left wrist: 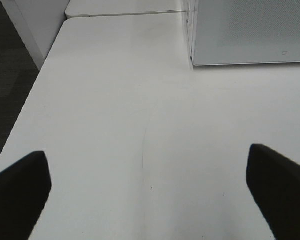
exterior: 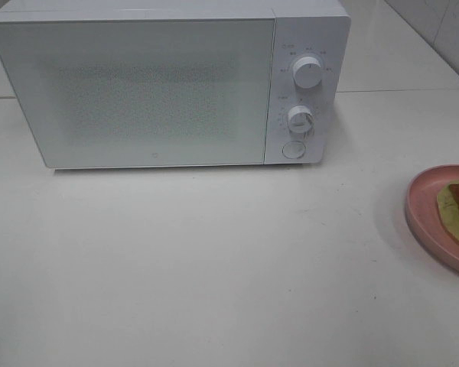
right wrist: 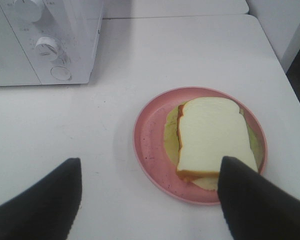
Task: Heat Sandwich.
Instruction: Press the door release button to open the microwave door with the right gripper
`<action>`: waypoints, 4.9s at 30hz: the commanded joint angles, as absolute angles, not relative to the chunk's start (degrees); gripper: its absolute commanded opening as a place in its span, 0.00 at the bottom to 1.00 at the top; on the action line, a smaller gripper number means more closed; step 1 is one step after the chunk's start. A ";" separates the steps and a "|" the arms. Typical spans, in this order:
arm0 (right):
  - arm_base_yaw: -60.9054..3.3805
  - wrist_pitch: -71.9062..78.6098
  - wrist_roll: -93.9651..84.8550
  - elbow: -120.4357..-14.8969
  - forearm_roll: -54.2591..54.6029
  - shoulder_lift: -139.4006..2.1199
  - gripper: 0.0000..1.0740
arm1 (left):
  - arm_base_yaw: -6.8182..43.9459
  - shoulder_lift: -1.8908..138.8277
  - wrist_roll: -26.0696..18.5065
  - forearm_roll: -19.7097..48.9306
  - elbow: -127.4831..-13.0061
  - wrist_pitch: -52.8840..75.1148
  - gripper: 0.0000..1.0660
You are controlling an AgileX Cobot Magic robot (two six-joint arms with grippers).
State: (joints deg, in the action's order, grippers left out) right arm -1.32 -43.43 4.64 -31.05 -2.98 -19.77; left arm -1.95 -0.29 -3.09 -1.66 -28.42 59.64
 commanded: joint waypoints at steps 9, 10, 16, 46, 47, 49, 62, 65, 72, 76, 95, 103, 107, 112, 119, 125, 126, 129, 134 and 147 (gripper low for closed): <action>-1.26 -31.46 4.53 -31.46 -3.09 -29.97 0.70 | -2.01 -1.78 -2.69 -1.72 -28.30 59.30 0.94; -1.26 -31.46 4.53 -31.46 -3.09 -29.97 0.70 | -2.01 -1.78 -2.69 -1.72 -28.30 59.30 0.94; -1.26 -25.27 4.53 -31.46 -3.04 -35.98 0.70 | -2.01 -1.78 -2.69 -1.72 -28.30 59.30 0.94; -3.50 7.68 1.89 -31.46 -0.97 -65.60 0.71 | -2.01 -1.78 -2.69 -1.72 -28.30 59.30 0.94; -4.18 8.37 0.86 -31.46 0.00 -66.12 0.71 | -2.01 -1.78 -2.69 -1.72 -28.30 59.30 0.94; -5.84 9.91 -1.43 -31.46 1.72 -67.84 0.71 | -2.01 -1.78 -2.69 -1.72 -28.30 59.30 0.94; -17.30 26.64 -16.67 -31.46 22.29 -79.13 0.71 | -2.01 -1.78 -2.69 -1.72 -28.30 59.30 0.94; -21.89 32.31 -21.94 -31.46 29.05 -82.62 0.71 | -2.01 -1.78 -2.69 -1.72 -28.30 59.30 0.94; -28.82 41.60 -27.96 -31.46 38.96 -86.80 0.71 | -2.01 -1.78 -2.69 -1.72 -28.30 59.30 0.94; -33.29 47.44 -28.88 -31.46 43.89 -90.01 0.71 | -2.01 -1.78 -2.69 -1.72 -28.30 59.30 0.94; -42.80 57.12 -23.03 -31.46 48.19 -102.73 0.71 | -2.01 -1.78 -2.69 -1.72 -28.30 59.30 0.94; -42.80 56.84 -20.05 -31.46 48.19 -104.05 0.71 | -2.01 -1.78 -2.69 -1.72 -28.30 59.30 0.94; -42.80 56.55 -15.87 -31.46 48.19 -104.05 0.71 | -2.01 -1.78 -2.69 -1.72 -28.30 59.30 0.94; -42.80 56.21 -3.50 -31.46 48.19 -104.05 0.71 | -2.01 -1.78 -2.69 -1.72 -28.30 59.30 0.94; -42.80 56.21 17.59 -31.46 48.19 -104.05 0.71 | -2.01 -1.78 -2.69 -1.72 -28.30 59.30 0.94; -42.80 56.15 40.68 -31.46 48.01 -104.11 0.70 | -2.01 -1.78 -2.69 -1.72 -28.30 59.30 0.94; -42.80 56.15 43.89 -31.46 48.01 -104.11 0.69 | -2.01 -1.78 -2.69 -1.72 -28.30 59.30 0.94; -42.80 56.15 52.43 -31.46 48.01 -104.11 0.66 | -2.01 -1.78 -2.69 -1.72 -28.30 59.30 0.94; -42.80 56.15 63.14 -31.46 48.01 -104.11 0.58 | -2.01 -1.78 -2.69 -1.72 -28.30 59.30 0.94; -42.80 55.98 68.18 -31.46 48.87 -104.11 0.00 | -2.01 -1.78 -2.69 -1.72 -28.30 59.30 0.94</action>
